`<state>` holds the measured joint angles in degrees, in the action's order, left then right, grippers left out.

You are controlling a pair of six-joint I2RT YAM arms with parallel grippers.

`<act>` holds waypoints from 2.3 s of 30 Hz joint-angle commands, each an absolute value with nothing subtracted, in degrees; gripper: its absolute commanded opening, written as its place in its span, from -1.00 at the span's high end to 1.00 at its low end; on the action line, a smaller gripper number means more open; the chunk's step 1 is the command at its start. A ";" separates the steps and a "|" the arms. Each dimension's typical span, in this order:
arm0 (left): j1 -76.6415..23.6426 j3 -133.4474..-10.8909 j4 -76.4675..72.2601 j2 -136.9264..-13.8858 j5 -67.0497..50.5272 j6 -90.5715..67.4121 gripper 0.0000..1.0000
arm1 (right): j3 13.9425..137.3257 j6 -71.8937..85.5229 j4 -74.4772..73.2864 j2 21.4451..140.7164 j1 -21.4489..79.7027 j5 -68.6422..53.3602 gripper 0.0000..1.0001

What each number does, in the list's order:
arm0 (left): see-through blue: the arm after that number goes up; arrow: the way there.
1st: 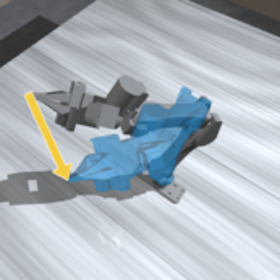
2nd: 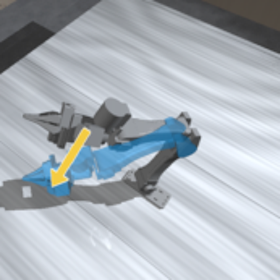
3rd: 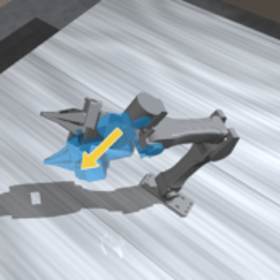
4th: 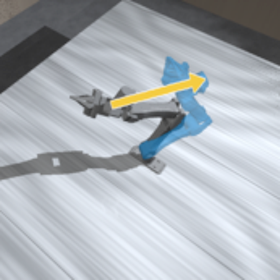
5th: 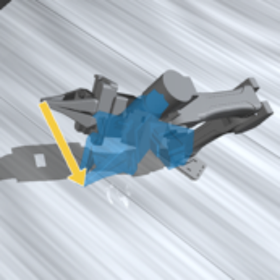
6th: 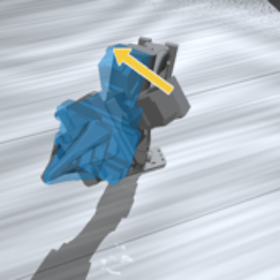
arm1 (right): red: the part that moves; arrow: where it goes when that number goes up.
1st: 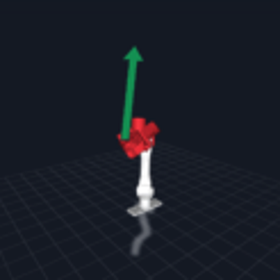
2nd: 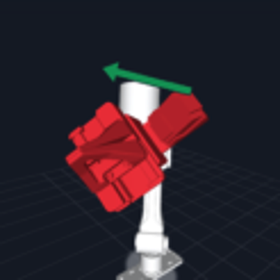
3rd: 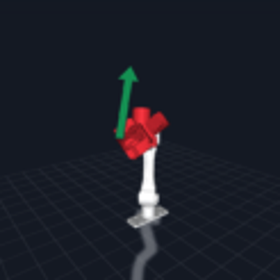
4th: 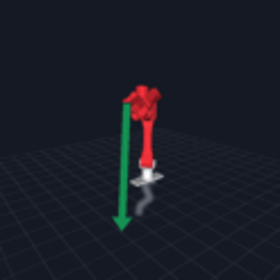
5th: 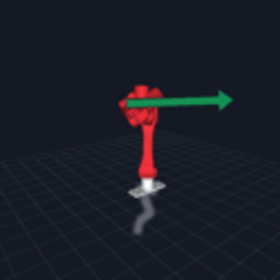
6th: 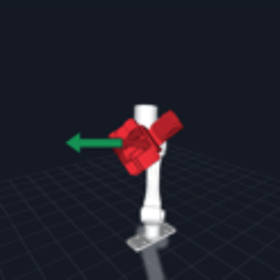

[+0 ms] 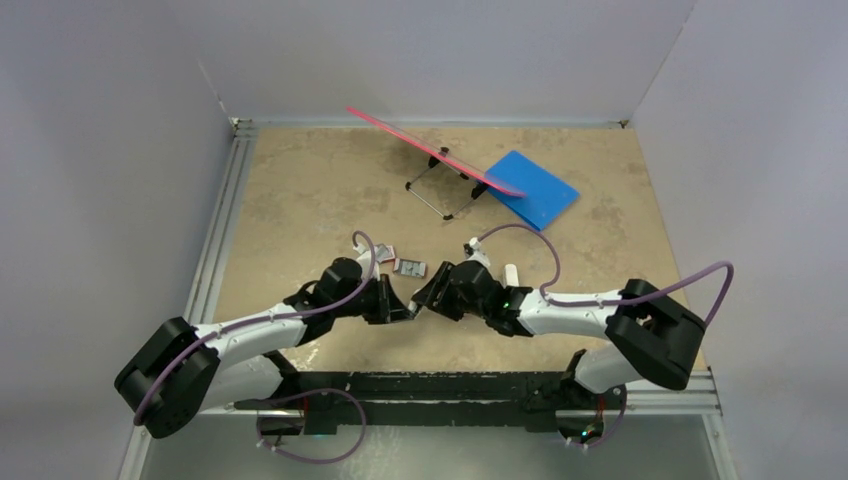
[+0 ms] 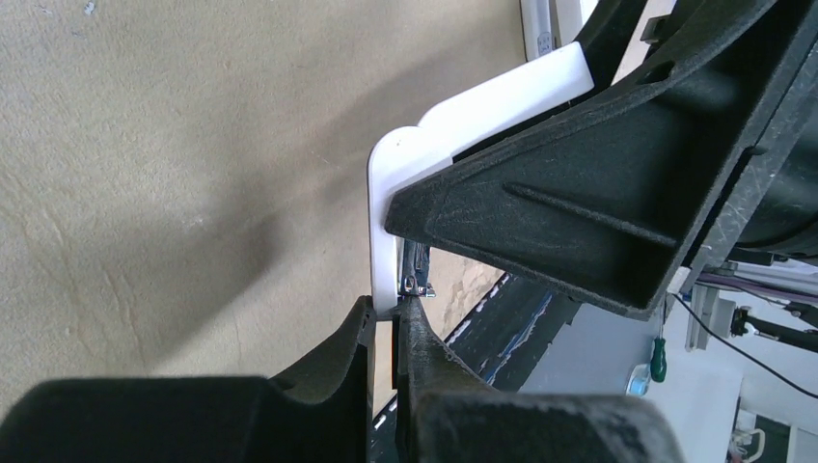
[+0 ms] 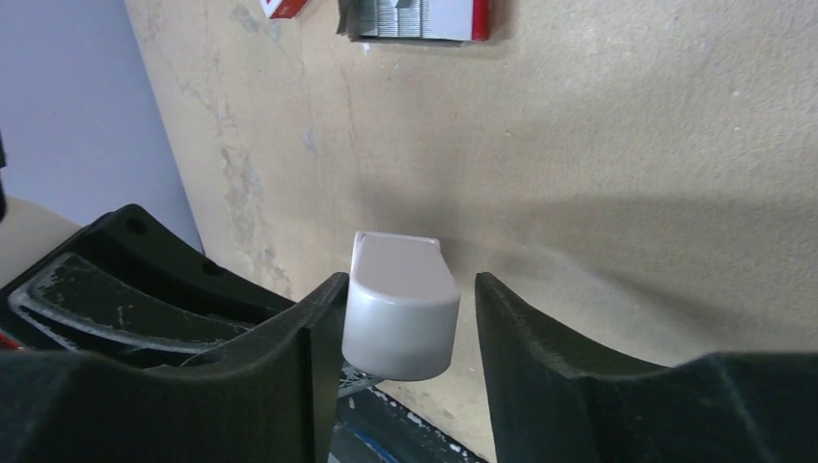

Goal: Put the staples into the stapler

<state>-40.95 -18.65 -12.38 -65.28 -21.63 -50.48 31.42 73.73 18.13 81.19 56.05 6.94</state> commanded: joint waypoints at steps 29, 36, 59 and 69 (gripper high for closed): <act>-41.04 -15.95 -12.17 -59.69 -20.12 -51.06 0.21 | 37.93 72.91 14.18 84.58 58.78 16.47 0.45; -41.04 -18.81 5.49 -49.61 -3.82 -52.75 0.01 | 44.10 68.93 3.43 87.74 62.28 21.03 0.45; -40.96 -42.31 36.28 -45.41 24.93 -50.46 -0.06 | 69.40 57.71 -24.17 105.15 67.42 27.82 0.32; -40.96 -41.92 35.33 -45.68 24.54 -49.51 -0.06 | 69.55 57.07 -21.77 103.25 67.46 26.11 -0.07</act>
